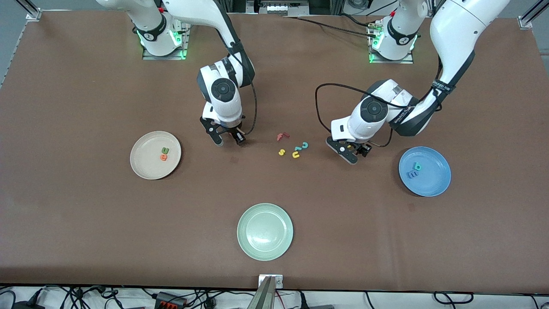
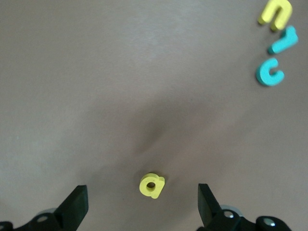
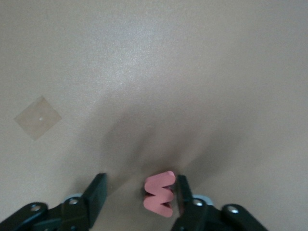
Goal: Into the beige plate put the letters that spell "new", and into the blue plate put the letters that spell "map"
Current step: 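Place the pink m on the beige plate while the left gripper grasps yellow a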
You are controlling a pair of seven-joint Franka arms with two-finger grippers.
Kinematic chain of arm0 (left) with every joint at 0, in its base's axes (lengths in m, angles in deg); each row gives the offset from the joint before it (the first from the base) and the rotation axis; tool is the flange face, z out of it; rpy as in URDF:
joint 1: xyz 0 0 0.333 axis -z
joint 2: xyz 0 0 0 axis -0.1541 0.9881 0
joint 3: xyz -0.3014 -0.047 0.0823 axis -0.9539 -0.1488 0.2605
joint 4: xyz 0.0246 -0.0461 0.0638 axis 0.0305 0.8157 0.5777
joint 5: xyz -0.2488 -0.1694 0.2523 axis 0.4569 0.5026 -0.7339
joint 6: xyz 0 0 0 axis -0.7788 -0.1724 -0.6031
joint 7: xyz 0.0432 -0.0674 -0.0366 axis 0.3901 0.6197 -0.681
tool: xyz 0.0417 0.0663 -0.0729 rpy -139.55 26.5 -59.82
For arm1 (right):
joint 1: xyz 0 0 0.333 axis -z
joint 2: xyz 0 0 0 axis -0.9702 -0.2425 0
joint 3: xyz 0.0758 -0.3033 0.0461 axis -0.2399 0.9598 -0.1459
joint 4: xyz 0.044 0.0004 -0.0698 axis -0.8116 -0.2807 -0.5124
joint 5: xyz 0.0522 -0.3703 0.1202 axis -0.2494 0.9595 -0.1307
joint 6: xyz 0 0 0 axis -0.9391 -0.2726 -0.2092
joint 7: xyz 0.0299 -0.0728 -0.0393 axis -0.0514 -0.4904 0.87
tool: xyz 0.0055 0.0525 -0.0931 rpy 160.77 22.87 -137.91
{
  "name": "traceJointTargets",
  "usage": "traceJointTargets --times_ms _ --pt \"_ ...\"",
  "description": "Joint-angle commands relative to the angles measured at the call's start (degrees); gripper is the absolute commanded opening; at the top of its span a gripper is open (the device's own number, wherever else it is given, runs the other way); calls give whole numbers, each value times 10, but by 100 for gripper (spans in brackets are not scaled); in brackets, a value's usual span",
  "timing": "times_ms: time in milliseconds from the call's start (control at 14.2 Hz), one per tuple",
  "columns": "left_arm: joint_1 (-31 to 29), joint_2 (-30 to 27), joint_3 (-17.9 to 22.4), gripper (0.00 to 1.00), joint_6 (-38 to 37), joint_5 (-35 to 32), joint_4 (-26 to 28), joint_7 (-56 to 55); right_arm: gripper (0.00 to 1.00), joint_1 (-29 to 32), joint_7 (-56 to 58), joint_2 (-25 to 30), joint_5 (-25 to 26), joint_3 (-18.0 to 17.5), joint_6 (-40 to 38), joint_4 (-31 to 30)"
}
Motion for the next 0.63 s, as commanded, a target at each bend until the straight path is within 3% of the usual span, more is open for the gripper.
traceJointTargets --times_ms 0,211,352,563 --pt "-7 5 -6 100 6 -20 8 87 50 -9 -9 1 -10 4 2 -5" --pt "-11 28 -6 98 7 -85 9 131 28 -7 2 2 -10 3 2 -3" --pt "-6 48 -6 96 16 -140 9 131 23 -7 16 2 -10 4 -1 3" --pt "-10 60 -6 93 19 -152 20 132 23 2 51 7 -10 5 -5 12"
